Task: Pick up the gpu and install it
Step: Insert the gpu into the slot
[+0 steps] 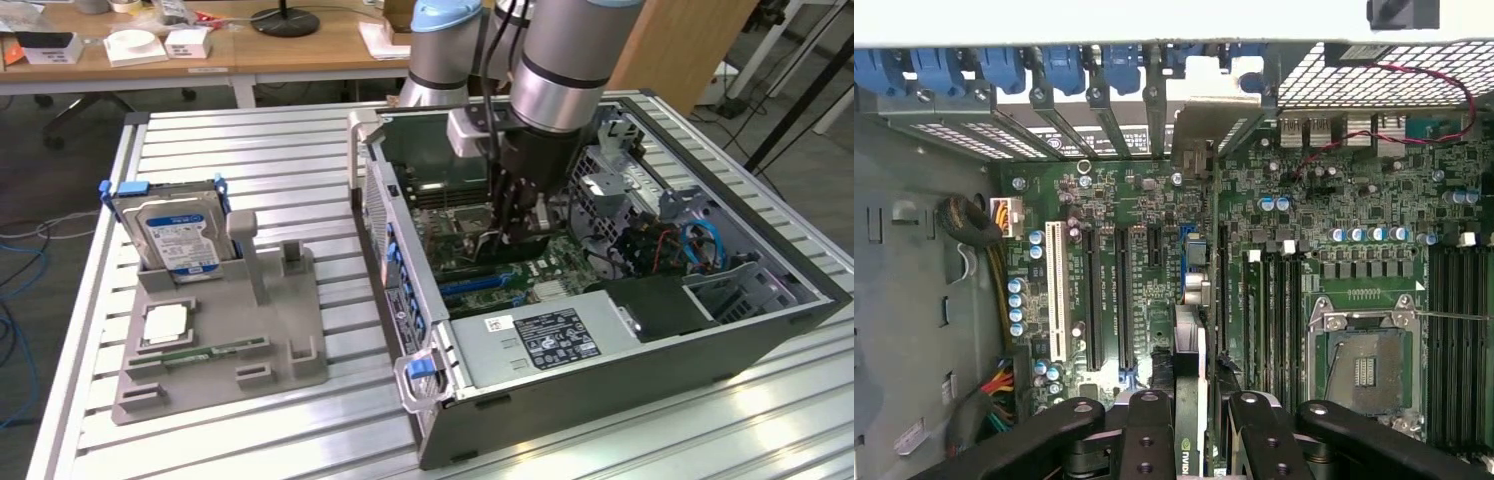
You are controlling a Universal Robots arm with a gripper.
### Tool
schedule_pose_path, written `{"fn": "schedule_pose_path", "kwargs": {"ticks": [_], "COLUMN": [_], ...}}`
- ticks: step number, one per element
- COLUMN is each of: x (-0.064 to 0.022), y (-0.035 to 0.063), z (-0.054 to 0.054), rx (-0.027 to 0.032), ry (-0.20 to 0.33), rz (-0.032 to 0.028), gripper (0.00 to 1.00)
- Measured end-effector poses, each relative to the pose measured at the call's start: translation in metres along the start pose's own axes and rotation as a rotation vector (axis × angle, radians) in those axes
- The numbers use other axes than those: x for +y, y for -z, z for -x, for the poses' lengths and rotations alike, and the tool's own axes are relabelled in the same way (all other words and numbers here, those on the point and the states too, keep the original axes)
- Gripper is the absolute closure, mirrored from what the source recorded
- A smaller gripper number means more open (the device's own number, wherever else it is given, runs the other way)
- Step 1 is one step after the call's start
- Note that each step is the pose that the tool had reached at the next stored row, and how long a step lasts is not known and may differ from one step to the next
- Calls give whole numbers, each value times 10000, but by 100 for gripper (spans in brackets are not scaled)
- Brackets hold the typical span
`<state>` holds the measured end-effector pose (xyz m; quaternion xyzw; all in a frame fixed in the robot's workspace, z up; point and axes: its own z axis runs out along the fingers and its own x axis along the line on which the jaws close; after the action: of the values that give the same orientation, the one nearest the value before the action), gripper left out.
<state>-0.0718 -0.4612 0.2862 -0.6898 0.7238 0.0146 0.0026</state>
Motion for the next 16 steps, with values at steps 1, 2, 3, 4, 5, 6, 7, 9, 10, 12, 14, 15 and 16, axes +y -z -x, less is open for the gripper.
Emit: {"fn": "schedule_pose_path", "kwargs": {"ticks": [1,2,3,4,5,6,7,9,10,12,14,15,16], "x": [2,3,5,7,8,11,13,18,19,26,30,34,38], "y": [-8,-18,-30,-43,-56,-69,-82,-105,-112,-126,-132,-136,-139], "z": [-1,-2,-3,-3,-4,-4,-5,-6,-9,-13,-19,-20,-22], "rx": [0,1,1,1,0,0,0,-1,1,1,0,-1,-1], "ry": [-1,-1,-1,-1,0,-1,-2,-1,0,-1,0,0,-2], "rz": [0,0,0,1,0,0,0,0,1,0,-1,-2,-2], "gripper": [74,74,74,74,74,74,74,74,74,74,74,74,74]}}
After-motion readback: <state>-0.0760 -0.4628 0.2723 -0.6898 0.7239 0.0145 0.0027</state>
